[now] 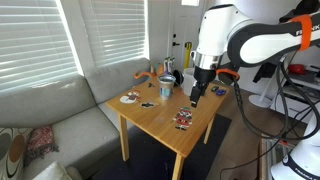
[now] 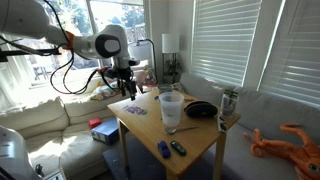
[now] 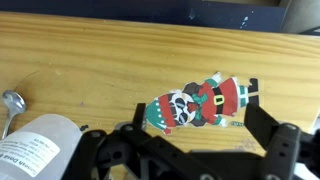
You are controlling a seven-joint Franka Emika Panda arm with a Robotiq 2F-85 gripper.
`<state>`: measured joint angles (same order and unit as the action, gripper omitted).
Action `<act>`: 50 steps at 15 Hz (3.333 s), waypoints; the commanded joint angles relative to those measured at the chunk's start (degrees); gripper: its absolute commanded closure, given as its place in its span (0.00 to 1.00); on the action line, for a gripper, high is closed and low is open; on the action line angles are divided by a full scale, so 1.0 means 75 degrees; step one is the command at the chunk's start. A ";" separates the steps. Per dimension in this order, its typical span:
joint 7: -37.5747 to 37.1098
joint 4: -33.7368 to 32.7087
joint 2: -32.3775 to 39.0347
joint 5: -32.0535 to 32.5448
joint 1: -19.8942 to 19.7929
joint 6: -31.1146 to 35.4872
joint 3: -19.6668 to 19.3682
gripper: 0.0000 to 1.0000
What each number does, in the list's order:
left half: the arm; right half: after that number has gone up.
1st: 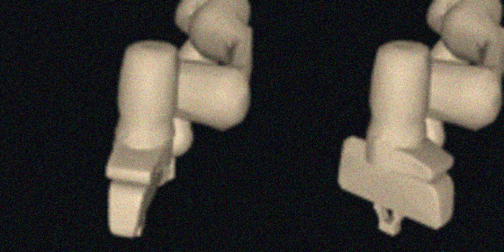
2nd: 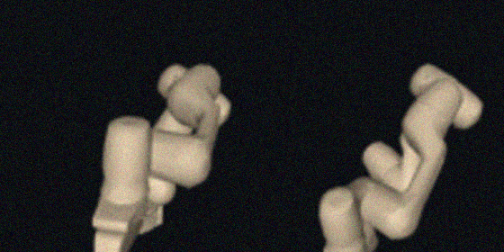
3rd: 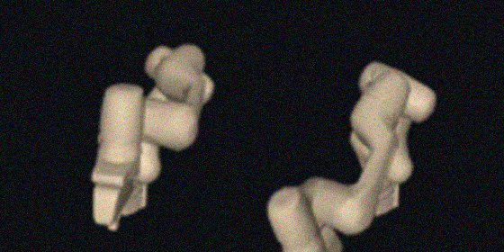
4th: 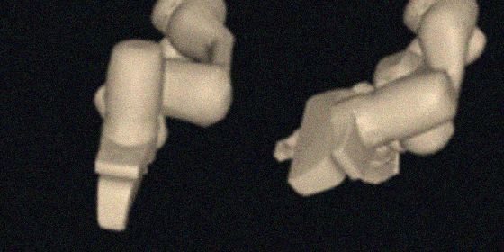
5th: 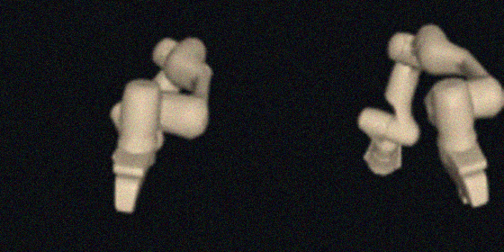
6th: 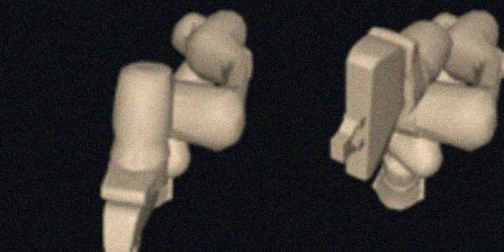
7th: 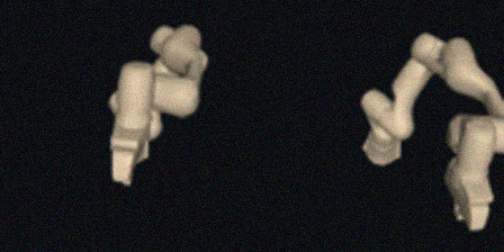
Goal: Turn the silver cup over, put the plastic cup on top of the silver cup and then put the silver spoon inside the plastic cup
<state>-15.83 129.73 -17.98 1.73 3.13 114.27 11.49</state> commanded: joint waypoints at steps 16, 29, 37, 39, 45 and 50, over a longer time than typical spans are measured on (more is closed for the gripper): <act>0.0197 -0.1815 0.1988 0.3232 0.0046 0.2717 -0.0059 0.00; 0.1158 -0.2683 0.3217 0.1821 0.0153 0.2724 -0.0607 0.12; 0.0057 -0.2853 0.3345 0.2949 0.0446 0.1977 -0.0737 0.76; -0.0222 -0.2828 0.3327 0.3533 0.0594 0.1826 -0.0717 0.88; -0.1501 -0.2669 0.3362 0.5775 0.1076 0.1843 -0.0658 0.99; -0.2393 -0.2505 0.3741 0.6805 0.1330 0.1588 -0.0593 0.99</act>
<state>-29.29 110.85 8.29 48.47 11.89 128.18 7.05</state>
